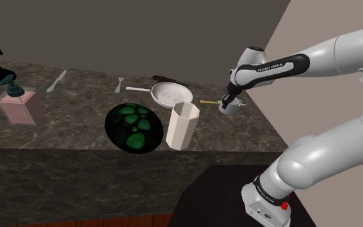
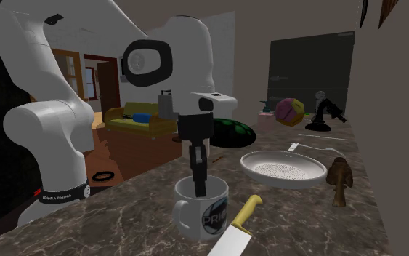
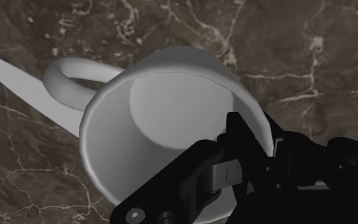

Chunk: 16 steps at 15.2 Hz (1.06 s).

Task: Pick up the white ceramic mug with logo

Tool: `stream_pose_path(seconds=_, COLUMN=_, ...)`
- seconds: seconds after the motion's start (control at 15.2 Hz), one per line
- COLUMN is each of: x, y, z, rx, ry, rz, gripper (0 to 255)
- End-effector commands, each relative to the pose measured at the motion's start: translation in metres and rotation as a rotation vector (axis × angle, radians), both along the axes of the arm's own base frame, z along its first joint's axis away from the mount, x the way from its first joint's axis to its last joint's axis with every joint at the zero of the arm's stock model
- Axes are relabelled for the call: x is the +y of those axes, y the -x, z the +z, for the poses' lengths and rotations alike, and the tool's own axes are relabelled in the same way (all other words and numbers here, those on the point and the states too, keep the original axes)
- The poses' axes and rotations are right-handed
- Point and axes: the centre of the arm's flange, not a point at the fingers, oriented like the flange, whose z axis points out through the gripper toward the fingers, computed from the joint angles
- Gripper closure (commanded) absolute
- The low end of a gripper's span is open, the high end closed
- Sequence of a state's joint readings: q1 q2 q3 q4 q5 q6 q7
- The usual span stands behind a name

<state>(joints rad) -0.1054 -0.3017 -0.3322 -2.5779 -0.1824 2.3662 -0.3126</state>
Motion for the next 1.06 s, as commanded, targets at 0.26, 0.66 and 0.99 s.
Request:
stream_pose_path(seconds=0.26, x=0.0, y=0.0, z=0.029, rx=0.0, ry=0.0, rz=0.0, gripper=255)
stream_pose_path(seconds=0.66, x=0.0, y=0.0, z=0.061, rx=0.0, ry=0.0, rz=0.0, gripper=255)
stream_pose_path(seconds=0.99, x=0.0, y=0.0, z=0.077, rx=0.0, ry=0.0, rz=0.0, gripper=255)
